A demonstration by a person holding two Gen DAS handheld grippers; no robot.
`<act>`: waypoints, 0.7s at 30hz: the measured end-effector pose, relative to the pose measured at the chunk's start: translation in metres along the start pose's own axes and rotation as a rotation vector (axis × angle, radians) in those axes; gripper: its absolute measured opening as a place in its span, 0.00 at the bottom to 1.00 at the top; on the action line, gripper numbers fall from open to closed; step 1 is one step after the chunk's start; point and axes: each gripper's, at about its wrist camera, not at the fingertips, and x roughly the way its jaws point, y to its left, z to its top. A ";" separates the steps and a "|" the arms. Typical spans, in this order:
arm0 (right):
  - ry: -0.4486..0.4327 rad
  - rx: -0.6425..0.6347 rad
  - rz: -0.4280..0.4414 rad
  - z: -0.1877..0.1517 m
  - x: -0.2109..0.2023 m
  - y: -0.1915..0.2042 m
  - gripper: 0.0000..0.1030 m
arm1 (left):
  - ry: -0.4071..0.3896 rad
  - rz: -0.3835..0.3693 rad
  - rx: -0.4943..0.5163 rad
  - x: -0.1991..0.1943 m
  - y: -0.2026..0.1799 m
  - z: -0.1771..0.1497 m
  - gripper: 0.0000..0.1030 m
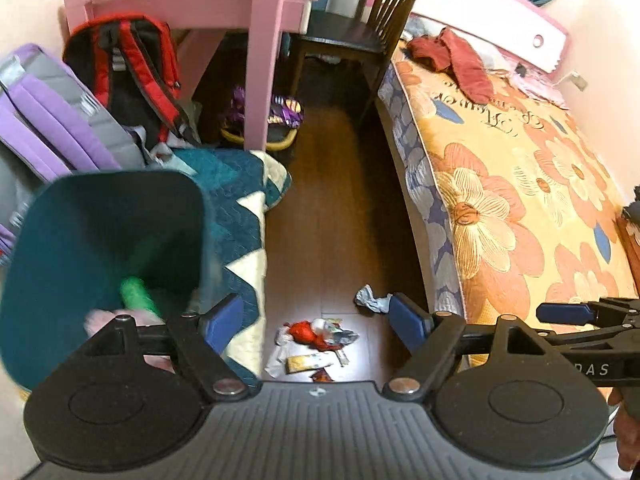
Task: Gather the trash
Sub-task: 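Move both open tools back down toward the remaining trash on the floor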
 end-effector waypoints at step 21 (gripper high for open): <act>0.162 -0.037 0.042 -0.054 0.214 -0.113 0.88 | 0.206 -0.008 -0.074 0.255 -0.047 -0.118 0.81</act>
